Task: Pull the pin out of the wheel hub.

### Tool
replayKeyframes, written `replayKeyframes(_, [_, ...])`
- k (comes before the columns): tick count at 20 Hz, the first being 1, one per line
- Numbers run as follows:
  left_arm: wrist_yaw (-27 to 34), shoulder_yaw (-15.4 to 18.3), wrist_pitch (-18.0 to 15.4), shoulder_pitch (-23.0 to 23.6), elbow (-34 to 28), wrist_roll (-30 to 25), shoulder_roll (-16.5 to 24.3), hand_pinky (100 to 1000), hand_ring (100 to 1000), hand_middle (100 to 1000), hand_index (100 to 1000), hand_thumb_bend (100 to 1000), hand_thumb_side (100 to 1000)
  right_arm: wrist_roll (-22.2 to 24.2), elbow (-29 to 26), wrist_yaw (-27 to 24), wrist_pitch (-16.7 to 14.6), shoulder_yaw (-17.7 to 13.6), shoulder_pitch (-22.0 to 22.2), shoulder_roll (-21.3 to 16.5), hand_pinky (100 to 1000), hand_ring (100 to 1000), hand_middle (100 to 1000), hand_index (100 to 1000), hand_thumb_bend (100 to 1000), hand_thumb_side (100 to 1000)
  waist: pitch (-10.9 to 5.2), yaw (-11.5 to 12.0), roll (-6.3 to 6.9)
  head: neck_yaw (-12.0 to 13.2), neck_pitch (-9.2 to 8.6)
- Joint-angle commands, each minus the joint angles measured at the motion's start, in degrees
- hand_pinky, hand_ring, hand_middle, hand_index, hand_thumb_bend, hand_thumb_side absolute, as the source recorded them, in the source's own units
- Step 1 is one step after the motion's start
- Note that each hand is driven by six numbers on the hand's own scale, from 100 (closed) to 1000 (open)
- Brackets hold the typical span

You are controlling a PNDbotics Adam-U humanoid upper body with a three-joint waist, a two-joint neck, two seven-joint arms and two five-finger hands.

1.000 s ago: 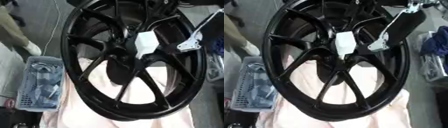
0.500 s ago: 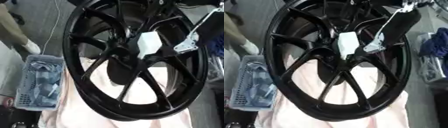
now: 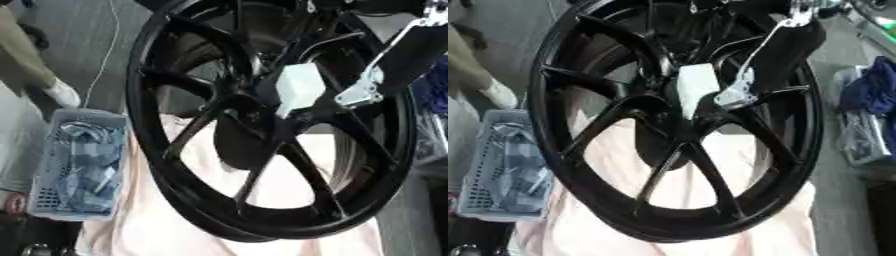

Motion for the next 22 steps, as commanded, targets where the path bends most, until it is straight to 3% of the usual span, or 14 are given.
replayKeyframes(1, [0.0, 0.3, 0.0, -0.7, -1.0, 0.0, 1.4, 827, 658, 581, 722, 100, 685, 0.1, -0.7, 0.2, 0.9, -0.2, -1.0, -0.6, 733, 822, 697, 777, 555, 344, -0.84, 0.1, 0.36, -0.3, 0.34])
replayKeyframes(22, [-0.2, 0.2, 0.1, -1.1, -1.0, -0.2, 1.2, 829, 655, 577, 721, 100, 689, -0.2, -0.7, 1.3, 3.9, 0.0, 0.4, 0.2, 720, 812, 703, 773, 492, 234, 1.12, 0.6, 0.04, -0.7, 0.34])
